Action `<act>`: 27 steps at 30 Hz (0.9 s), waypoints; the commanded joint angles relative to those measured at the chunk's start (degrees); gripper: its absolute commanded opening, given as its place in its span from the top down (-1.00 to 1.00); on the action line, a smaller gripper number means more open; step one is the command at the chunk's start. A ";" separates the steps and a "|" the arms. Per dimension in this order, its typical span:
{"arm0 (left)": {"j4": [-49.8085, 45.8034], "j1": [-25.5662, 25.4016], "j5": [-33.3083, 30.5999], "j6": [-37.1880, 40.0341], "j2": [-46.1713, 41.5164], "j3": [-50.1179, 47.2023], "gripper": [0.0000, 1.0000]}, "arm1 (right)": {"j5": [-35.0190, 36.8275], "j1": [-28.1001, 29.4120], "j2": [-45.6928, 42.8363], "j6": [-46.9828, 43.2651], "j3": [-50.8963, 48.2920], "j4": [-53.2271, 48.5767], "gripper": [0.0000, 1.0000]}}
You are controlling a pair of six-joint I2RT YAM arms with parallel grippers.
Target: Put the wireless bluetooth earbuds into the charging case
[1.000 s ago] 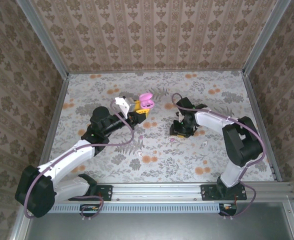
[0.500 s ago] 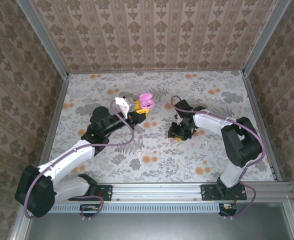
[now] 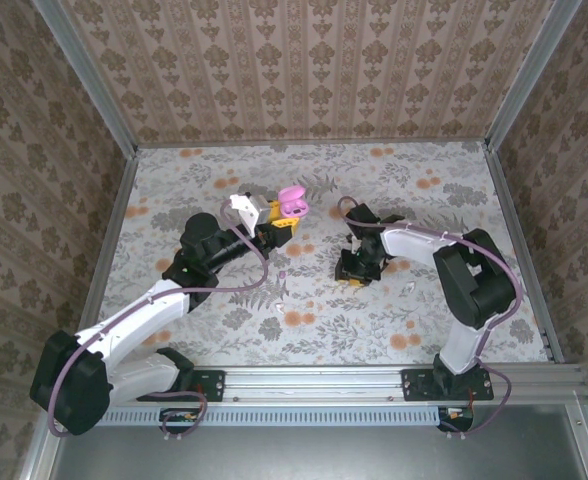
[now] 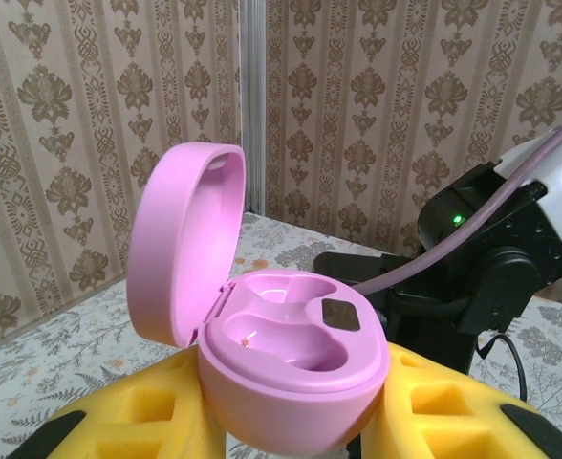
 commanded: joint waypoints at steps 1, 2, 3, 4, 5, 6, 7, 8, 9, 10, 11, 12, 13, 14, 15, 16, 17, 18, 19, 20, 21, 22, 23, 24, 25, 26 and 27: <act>1.68 -0.09 -0.46 0.44 -0.23 1.31 0.32 | -0.23 0.68 1.15 0.08 1.45 -0.47 0.33; 1.72 -0.12 -0.54 0.44 -0.23 1.35 0.32 | -0.09 0.87 1.44 -0.45 2.06 -0.80 0.33; 1.68 -0.12 -0.55 0.45 -0.15 1.35 0.32 | 0.22 1.06 1.70 -0.80 2.48 -1.10 0.33; 1.68 -0.12 -0.55 0.45 -0.07 1.39 0.32 | 0.67 1.24 2.16 -1.35 3.02 -1.52 0.33; 1.74 -0.12 -0.47 0.44 -0.18 1.35 0.32 | 1.17 1.40 2.57 -1.87 3.53 -2.09 0.33; 1.68 -0.12 -0.46 0.44 -0.14 1.35 0.32 | 1.80 1.43 2.93 -2.20 3.97 -2.46 0.33; 1.68 -0.12 -0.46 0.45 -0.11 1.35 0.32 | 2.31 1.43 3.24 -2.50 4.29 -2.90 0.33; 1.59 -0.12 -0.46 0.45 -0.18 1.26 0.32 | 2.59 1.49 3.40 -2.71 4.52 -3.00 0.32; 1.50 -0.11 -0.54 0.51 -0.29 1.26 0.32 | 2.68 1.43 3.40 -2.95 4.62 -2.94 0.31; 1.43 -0.12 -0.59 0.54 -0.39 1.18 0.32 | 2.98 1.47 3.36 -3.09 4.74 -2.91 0.30; 1.42 -0.07 -0.64 0.54 -0.40 1.07 0.32 | 3.20 1.43 3.33 -3.12 4.95 -3.00 0.30; 1.42 -0.11 -0.72 0.58 -0.47 1.04 0.32 | 3.51 1.43 3.32 -3.20 5.04 -3.02 0.29; 1.37 -0.12 -0.75 0.55 -0.49 1.13 0.32 | 3.78 1.49 3.32 -3.32 5.18 -2.94 0.31; 1.35 -0.12 -0.77 0.49 -0.41 1.01 0.32 | 3.91 1.43 3.32 -3.52 5.31 -2.83 0.34; 1.34 -0.12 -0.80 0.60 -0.53 0.99 0.32 | 4.19 1.45 3.39 -3.97 5.38 -3.14 0.36; 1.33 -0.12 -0.82 0.59 -0.57 0.98 0.32 | 5.08 1.44 3.65 -4.56 5.85 -3.95 0.36; 1.24 -0.12 -0.84 0.62 -0.65 1.00 0.32 | 6.24 1.43 3.96 -5.34 6.32 -4.99 0.35; 1.16 -0.12 -0.81 0.55 -0.71 0.95 0.32 | 6.88 1.43 4.09 -6.21 6.68 -5.70 0.34; 1.10 -0.12 -0.88 0.71 -0.81 0.88 0.32 | 7.43 1.39 4.28 -7.09 7.02 -6.27 0.33; 0.93 -0.06 -0.94 0.78 -0.94 0.84 0.32 | 8.03 1.34 4.37 -7.79 7.30 -6.80 0.32; 0.84 -0.11 -0.99 0.75 -0.93 0.86 0.32 | 8.48 1.34 4.38 -8.28 7.55 -7.19 0.31; 0.80 -0.11 -0.99 0.89 -1.01 0.88 0.32 | 8.79 1.26 4.46 -8.87 7.74 -7.54 0.29; 0.76 -0.09 -0.99 0.89 -1.02 0.87 0.32 | 9.28 1.19 4.35 -9.26 7.93 -7.95 0.26; 0.73 -0.11 -0.99 0.89 -1.02 0.83 0.32 | 9.79 1.12 4.29 -9.57 8.08 -8.30 0.25; 0.71 -0.10 -0.99 0.84 -1.10 0.84 0.32 | 10.16 1.01 4.13 -9.79 8.24 -8.59 0.25; 0.73 -0.11 -0.99 0.86 -1.10 0.80 0.32 | 10.39 0.99 3.96 -9.90 8.23 -8.66 0.25; 0.73 -0.07 -0.99 0.86 -1.04 0.80 0.32 | 10.33 0.93 3.85 -9.98 8.28 -8.63 0.25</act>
